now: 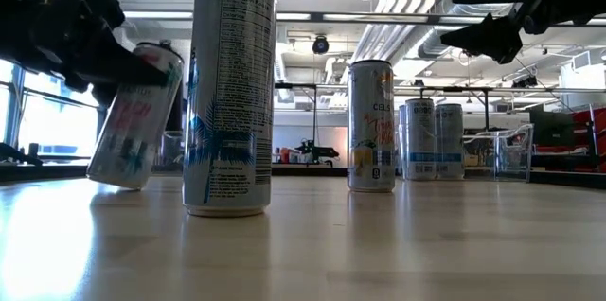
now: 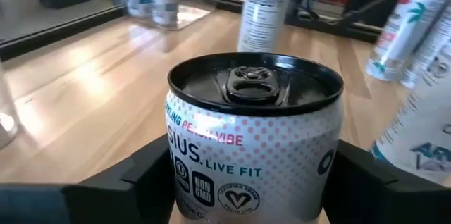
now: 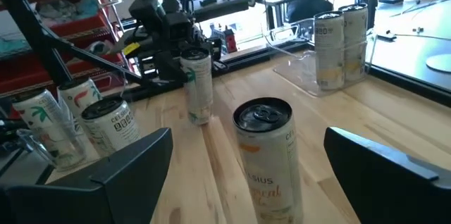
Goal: Sort soda cans
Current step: Put the white-pink soda can into the bottom left transparent bin
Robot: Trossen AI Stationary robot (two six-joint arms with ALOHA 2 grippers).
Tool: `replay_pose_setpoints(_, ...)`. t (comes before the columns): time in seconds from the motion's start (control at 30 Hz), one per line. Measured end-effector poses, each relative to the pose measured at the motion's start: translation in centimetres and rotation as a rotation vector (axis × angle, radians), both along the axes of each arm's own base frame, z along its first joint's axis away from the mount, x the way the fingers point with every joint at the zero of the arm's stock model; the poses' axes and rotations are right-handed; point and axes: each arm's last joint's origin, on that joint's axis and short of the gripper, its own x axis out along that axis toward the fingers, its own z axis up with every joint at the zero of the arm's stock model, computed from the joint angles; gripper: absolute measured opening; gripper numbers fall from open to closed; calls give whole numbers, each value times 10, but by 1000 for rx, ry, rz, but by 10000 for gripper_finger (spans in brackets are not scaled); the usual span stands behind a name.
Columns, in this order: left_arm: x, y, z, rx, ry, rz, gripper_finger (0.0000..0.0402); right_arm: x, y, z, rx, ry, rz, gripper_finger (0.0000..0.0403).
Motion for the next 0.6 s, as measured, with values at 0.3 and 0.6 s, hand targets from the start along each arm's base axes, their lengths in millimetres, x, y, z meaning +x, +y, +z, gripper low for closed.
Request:
replay_pose_setpoints(0.3, 0, -5, -8, 47, 96, -186, 283, 0, 0, -1, -7, 10, 0, 366)
replay_pose_setpoints(0.6, 1, -4, -7, 40, 84, -187, 283, 0, 0, -3, -6, 24, -1, 366)
